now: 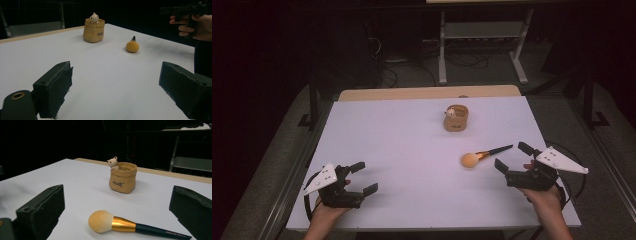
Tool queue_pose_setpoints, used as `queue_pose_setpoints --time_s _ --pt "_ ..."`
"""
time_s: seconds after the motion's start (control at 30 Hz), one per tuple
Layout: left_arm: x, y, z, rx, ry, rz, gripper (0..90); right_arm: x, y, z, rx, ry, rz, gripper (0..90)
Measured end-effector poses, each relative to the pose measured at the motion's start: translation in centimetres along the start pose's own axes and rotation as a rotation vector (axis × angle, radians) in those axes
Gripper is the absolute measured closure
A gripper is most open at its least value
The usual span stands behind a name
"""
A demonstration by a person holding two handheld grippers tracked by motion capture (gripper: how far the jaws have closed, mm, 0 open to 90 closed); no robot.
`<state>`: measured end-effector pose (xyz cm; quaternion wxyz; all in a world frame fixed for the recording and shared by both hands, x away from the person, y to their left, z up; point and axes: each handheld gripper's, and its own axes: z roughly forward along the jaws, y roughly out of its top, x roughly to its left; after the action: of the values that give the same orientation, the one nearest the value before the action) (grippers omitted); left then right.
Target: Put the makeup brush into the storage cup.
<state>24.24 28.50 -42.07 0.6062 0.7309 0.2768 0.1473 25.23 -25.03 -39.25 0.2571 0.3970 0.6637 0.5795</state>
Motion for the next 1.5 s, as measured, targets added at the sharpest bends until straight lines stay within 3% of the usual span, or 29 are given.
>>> queue_pose_setpoints --time_s 1.5 --pt "0.2 0.0 -0.1 0.001 0.002 -0.009 10.7 -1.5 2.6 2.6 0.014 0.027 -0.022 0.0"
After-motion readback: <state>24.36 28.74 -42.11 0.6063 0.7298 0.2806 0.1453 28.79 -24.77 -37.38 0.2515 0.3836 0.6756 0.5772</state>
